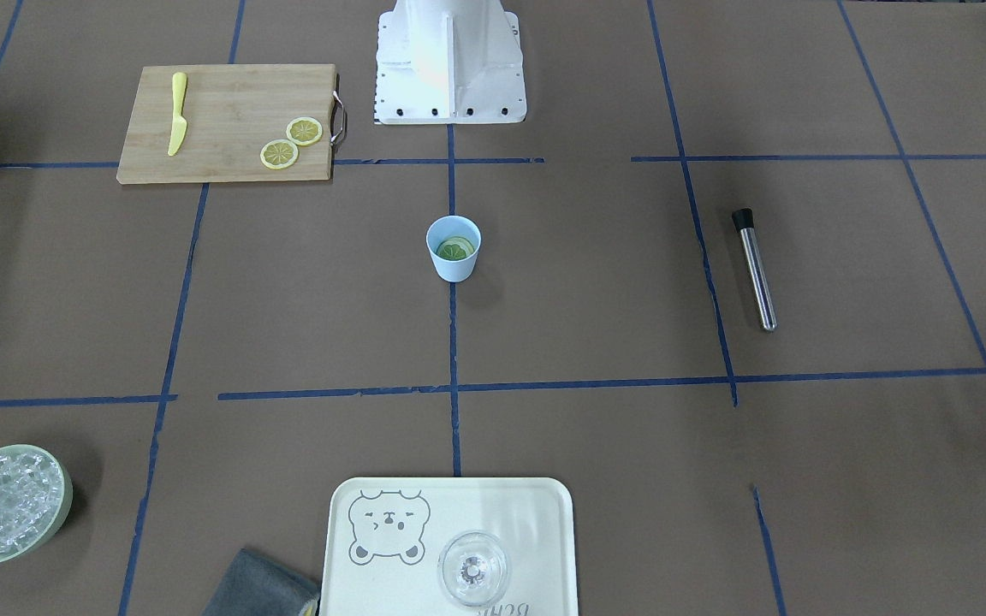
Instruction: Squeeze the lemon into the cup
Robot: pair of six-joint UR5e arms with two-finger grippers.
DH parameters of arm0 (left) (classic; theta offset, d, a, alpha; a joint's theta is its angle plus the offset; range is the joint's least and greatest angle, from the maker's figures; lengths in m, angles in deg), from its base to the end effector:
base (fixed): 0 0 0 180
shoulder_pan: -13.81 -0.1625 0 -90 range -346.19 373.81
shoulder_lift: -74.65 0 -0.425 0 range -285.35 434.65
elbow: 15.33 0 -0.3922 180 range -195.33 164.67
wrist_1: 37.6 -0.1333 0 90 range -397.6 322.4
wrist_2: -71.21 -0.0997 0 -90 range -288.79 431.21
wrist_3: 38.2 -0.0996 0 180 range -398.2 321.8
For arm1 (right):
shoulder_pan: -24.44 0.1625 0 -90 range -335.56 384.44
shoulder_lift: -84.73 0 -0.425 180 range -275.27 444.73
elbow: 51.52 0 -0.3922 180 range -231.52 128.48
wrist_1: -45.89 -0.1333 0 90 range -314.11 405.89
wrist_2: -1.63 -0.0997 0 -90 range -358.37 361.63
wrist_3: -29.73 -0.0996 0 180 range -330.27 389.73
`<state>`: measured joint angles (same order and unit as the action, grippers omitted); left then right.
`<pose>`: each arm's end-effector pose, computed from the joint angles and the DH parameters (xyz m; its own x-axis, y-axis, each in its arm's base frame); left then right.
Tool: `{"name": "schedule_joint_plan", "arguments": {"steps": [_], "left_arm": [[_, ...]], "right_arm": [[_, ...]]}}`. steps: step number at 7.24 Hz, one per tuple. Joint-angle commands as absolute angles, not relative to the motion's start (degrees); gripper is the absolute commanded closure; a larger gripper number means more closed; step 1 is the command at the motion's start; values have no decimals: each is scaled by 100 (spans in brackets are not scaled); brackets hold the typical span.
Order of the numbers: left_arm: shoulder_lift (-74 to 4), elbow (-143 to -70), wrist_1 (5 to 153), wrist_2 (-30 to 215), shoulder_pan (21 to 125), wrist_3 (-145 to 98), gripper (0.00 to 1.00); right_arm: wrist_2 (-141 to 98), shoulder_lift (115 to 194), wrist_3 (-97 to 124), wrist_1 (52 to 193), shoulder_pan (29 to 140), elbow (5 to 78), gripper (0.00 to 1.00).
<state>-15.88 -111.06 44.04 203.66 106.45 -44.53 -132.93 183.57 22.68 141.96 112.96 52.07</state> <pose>-0.0886 -0.4872 0.6218 0.7365 0.0517 -0.6744 -0.0354 0.9987 0.0379 0.0525 -0.4251 0.6232 0.7105 0.1204 0.6933 -0.0618 0.9921 -0.1090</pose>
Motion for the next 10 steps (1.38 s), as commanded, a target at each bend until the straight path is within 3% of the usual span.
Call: {"name": "schedule_joint_plan", "arguments": {"steps": [1, 10], "left_arm": [[-1588, -11113, 4405, 20358, 10645, -4453, 0], [-1588, -11104, 4440, 20366, 10645, -4453, 0]], "right_arm": [[-13293, 18264, 2287, 14196, 11295, 5262, 0], [-13319, 18132, 2533, 14213, 11304, 5351, 0]]}}
